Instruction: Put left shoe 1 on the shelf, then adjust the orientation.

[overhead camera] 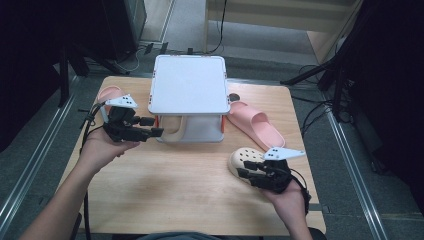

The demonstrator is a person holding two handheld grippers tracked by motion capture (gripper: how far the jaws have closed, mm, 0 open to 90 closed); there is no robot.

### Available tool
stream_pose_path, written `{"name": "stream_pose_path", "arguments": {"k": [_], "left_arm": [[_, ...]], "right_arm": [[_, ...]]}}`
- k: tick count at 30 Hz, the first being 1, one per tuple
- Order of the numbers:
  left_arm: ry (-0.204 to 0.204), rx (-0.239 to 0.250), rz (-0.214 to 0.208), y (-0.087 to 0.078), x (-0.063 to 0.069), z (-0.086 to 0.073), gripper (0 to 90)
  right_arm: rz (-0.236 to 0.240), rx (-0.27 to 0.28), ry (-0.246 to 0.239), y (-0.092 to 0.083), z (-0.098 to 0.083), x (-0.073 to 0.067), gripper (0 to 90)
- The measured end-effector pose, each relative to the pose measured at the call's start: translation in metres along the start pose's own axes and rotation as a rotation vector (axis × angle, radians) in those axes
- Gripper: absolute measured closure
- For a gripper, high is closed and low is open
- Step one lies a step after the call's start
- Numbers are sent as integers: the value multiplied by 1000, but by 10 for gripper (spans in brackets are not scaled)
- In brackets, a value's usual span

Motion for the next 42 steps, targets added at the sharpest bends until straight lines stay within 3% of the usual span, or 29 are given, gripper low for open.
{"name": "stream_pose_path", "arguments": {"k": [3, 5, 9, 15, 25, 31, 36, 38, 42], "left_arm": [[-1, -22, 0, 5, 0, -10, 433], [-1, -34, 0, 9, 1, -16, 433], [8, -56, -1, 14, 2, -23, 430], [15, -62, -12, 21, 3, -30, 429], [32, -65, -19, 31, 3, -28, 430], [46, -71, -9, 32, 3, -29, 430], [47, -63, -4, 32, 1, -28, 432], [59, -54, -3, 31, 1, -27, 440], [66, -37, -10, 31, 3, -24, 472]], "right_arm": [[-57, 60, 57, -19, 4, 16, 596], [-69, 85, 83, -28, 6, 23, 599], [-131, 75, 114, -44, -1, 42, 593], [-162, 72, 143, -55, -10, 51, 577], [-164, 15, 129, -45, -24, 48, 568], [-166, -14, 157, -48, -32, 50, 556], [-157, -74, 154, -31, -38, 48, 546], [-151, -98, 144, -24, -40, 48, 572], [-136, -138, 130, -15, -45, 46, 728]]}}
Point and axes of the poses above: each handheld gripper's, and its own axes: y roughly forward along the jaws, z roughly out of its top, x roughly to its right, the point moved 9 cm from there along y, roughly forward along the jaws, and after that the axes turned 6 degrees about x, right-handed, at the moved point
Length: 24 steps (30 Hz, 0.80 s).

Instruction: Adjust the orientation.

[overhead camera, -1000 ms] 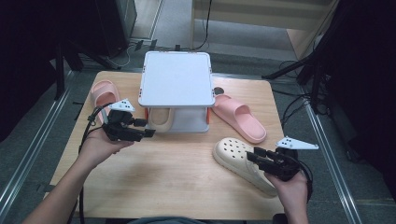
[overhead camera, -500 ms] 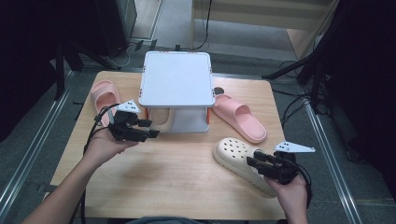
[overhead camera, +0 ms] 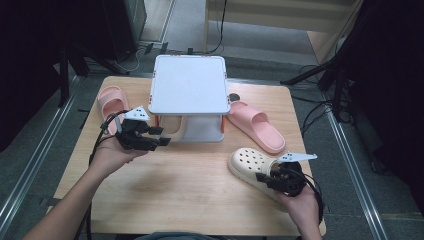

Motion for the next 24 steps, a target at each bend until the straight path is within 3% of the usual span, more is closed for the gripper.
{"name": "stream_pose_path", "arguments": {"k": [4, 8, 11, 17, 24], "left_arm": [[-5, -22, 1, 3, 0, -2, 476], [-1, -39, -8, 6, 3, -5, 483], [-39, -38, -39, 4, 8, -4, 522], [-9, -23, -40, 2, 18, -7, 567], [-22, -25, -53, 7, 29, -15, 599]], "right_arm": [[-10, -5, 17, -2, 0, 2, 763], [21, 12, 23, 0, 8, -8, 767], [38, 31, 12, 5, 18, -21, 767], [112, 50, -31, 28, 37, -60, 763], [154, 21, -72, 57, 50, -87, 761]]}}
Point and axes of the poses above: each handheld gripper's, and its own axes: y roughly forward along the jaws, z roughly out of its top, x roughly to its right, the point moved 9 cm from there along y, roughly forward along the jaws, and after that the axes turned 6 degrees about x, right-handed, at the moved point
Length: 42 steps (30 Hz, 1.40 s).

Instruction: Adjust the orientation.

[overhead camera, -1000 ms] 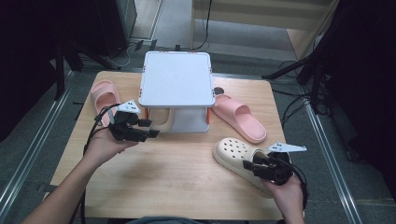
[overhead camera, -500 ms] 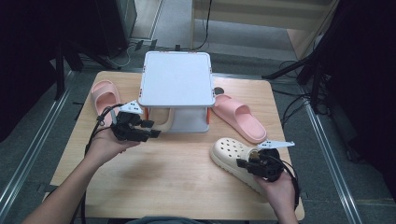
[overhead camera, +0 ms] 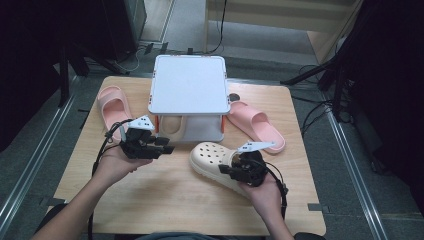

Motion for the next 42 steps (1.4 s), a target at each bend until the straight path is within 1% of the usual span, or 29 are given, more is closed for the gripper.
{"name": "stream_pose_path", "arguments": {"k": [2, 4, 7, 9, 12, 16, 18, 19, 20, 21, 23, 26, 27, 28, 29, 31, 33, 36, 37, 40, 42], "left_arm": [[17, -13, -3, 3, 5, -3, 618], [23, -23, -8, 5, 10, -5, 640], [27, -25, -12, 8, 14, -8, 652], [31, -24, -14, 10, 16, -9, 656], [27, -36, -16, 12, 18, -13, 665], [24, -58, -12, 18, 20, -21, 670], [10, -66, -7, 20, 20, -24, 668], [3, -65, -8, 20, 20, -25, 668], [1, -70, -2, 21, 19, -26, 668], [3, -75, 1, 21, 19, -27, 668], [1, -70, 5, 21, 18, -27, 669], [-1, -66, 9, 19, 18, -27, 675], [-2, -63, 13, 19, 17, -27, 678], [-4, -58, 13, 18, 17, -27, 684], [-4, -57, 16, 18, 17, -28, 700], [1, -58, 16, 19, 17, -29, 725], [1, -59, 12, 21, 17, -30, 765], [-18, -65, 14, 25, 16, -33, 818], [-21, -64, 13, 26, 16, -33, 830], [-33, -64, 12, 28, 18, -36, 835], [-34, -67, 15, 28, 19, -39, 835]], "right_arm": [[12, -9, -6, 8, 2, -4, 761], [21, -22, -11, 18, 4, -9, 760], [38, -30, -27, 30, 6, -16, 758], [50, -31, -22, 35, 6, -20, 758], [57, -32, -24, 41, 6, -21, 759], [64, -28, -45, 48, 3, -22, 758], [74, -29, -42, 48, 3, -23, 736], [77, -24, -40, 47, 3, -23, 685], [74, -13, -37, 45, 5, -23, 654], [76, -11, -34, 42, 6, -23, 641], [72, -3, -37, 35, 7, -22, 621], [78, 24, -35, 20, 10, -20, 619], [77, 49, -32, 11, 12, -17, 634], [78, 67, -31, 7, 15, -15, 666], [69, 89, -29, 0, 18, -10, 710], [51, 99, -20, -7, 22, 0, 791], [26, 98, -18, -10, 25, 11, 849], [-9, 96, -55, -9, 30, 22, 875], [-22, 91, -79, -5, 32, 28, 882], [-34, 72, -104, 5, 36, 37, 883], [-34, 46, -130, 15, 37, 43, 876]]}}
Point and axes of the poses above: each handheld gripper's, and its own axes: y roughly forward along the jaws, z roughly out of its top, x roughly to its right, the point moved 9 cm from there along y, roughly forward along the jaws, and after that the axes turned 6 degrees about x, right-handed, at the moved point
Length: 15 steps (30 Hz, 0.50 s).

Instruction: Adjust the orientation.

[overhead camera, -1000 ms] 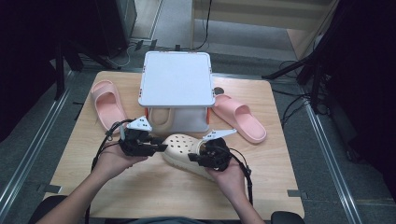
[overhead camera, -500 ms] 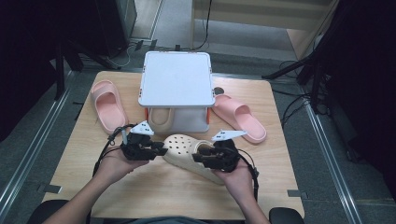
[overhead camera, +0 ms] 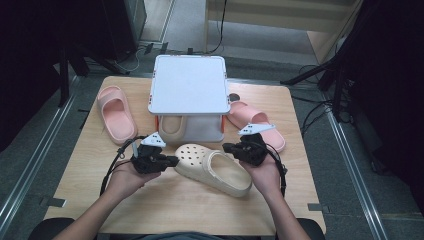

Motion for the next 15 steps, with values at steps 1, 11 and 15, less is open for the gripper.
{"name": "stream_pose_path", "arguments": {"k": [1, 11, 15], "left_arm": [[-5, 2, 1, 0, 1, -1, 835], [2, -54, 34, 13, 3, -19, 780], [10, -52, 52, 17, 2, -21, 793]], "right_arm": [[-2, -13, -18, 4, 0, 2, 876], [55, -58, 21, 29, -3, 9, 864], [40, -64, 5, 31, -3, 8, 867]]}}
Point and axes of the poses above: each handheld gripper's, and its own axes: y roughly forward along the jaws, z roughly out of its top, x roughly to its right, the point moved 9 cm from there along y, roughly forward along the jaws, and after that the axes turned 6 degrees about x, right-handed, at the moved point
